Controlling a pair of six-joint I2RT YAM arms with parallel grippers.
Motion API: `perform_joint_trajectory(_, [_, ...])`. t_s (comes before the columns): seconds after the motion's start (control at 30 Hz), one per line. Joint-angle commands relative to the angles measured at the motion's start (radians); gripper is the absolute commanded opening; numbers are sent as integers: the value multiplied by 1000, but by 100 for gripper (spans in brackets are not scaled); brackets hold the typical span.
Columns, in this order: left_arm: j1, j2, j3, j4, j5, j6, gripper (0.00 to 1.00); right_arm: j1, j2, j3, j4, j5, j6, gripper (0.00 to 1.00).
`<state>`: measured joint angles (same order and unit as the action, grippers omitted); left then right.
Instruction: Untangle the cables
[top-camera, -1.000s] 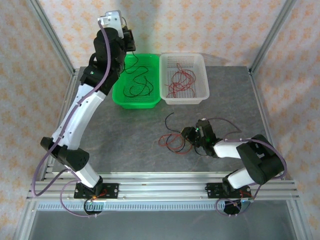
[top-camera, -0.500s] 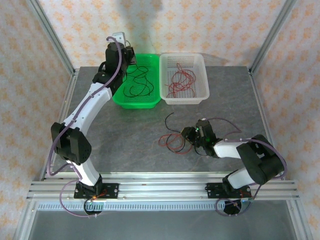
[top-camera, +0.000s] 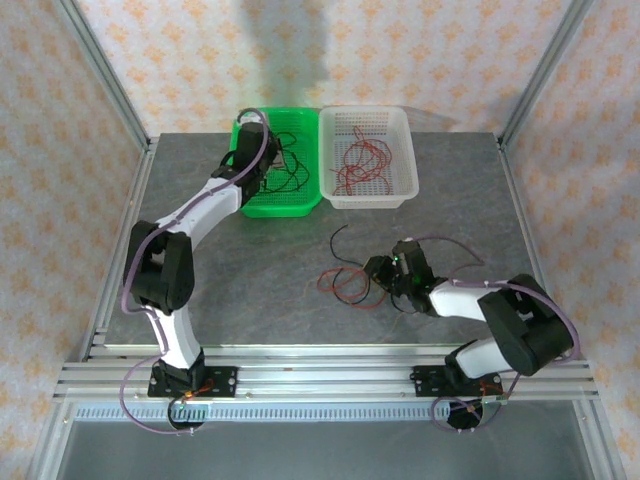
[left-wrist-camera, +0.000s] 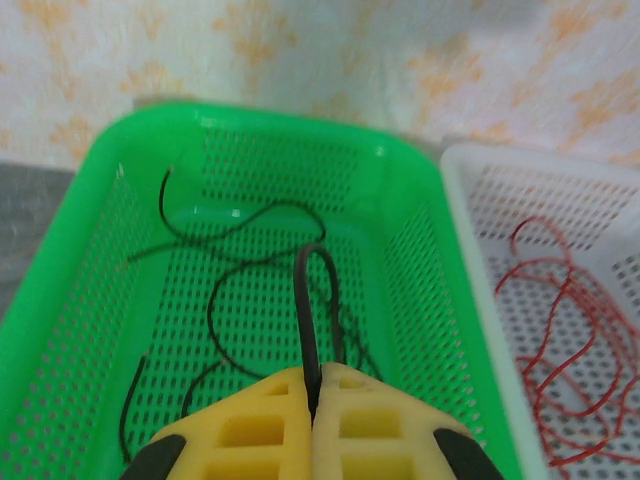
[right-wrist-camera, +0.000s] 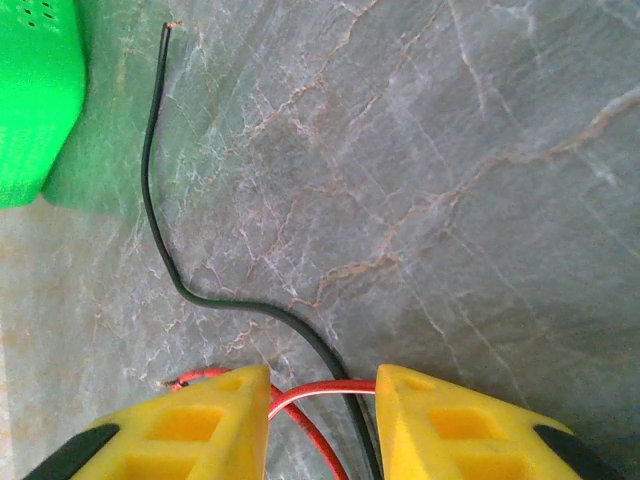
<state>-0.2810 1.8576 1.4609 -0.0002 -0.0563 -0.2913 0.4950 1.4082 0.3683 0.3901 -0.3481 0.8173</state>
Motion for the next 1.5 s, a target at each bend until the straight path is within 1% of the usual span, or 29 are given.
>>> perform_joint_trajectory(0.0, [6,39,-11,-7,-15,-40,0,2,-35,-10,-133,50,-28,34])
perform_joint_trajectory(0.17, [7,124,21,-96,-64,-84,0,2,-76,1,-181,62,-42,34])
perform_joint_trajectory(0.33, [11,200,98,-225,-109,-128,0,2,-119,18,-245,82,-64,34])
perform_joint_trajectory(0.57, [14,295,207,-359,-135,-131,0,2,-186,41,-340,114,-96,36])
perform_joint_trajectory(0.6, [14,308,226,-375,-138,-129,2,2,-196,45,-358,118,-102,37])
perform_joint_trajectory(0.63, [14,318,237,-386,-142,-128,6,2,-205,50,-372,121,-108,37])
perform_joint_trajectory(0.67, [14,328,250,-397,-144,-125,12,2,-217,53,-388,126,-113,37])
perform_joint_trajectory(0.73, [14,341,274,-411,-150,-120,31,2,-223,62,-418,134,-120,37])
perform_joint_trajectory(0.77, [14,347,291,-421,-151,-116,38,2,-256,65,-434,139,-125,38])
perform_joint_trajectory(0.87, [14,360,353,-453,-157,-108,52,7,-286,78,-483,161,-132,38])
perform_joint_trajectory(1.0, [14,359,450,-491,-146,-89,68,27,-307,99,-555,220,-136,38])
perform_joint_trajectory(1.13, [11,333,528,-510,-135,-72,79,55,-299,118,-625,284,-134,38])
perform_joint_trajectory(1.2, [11,312,555,-520,-135,-65,89,78,-286,137,-672,327,-130,38])
perform_joint_trajectory(1.27, [11,284,565,-526,-133,-60,95,102,-264,154,-722,365,-126,38])
perform_joint_trajectory(1.33, [9,249,558,-524,-128,-58,99,127,-243,170,-770,400,-118,39])
perform_joint_trajectory(1.47, [4,145,486,-486,-113,-56,99,172,-177,200,-839,442,-102,39])
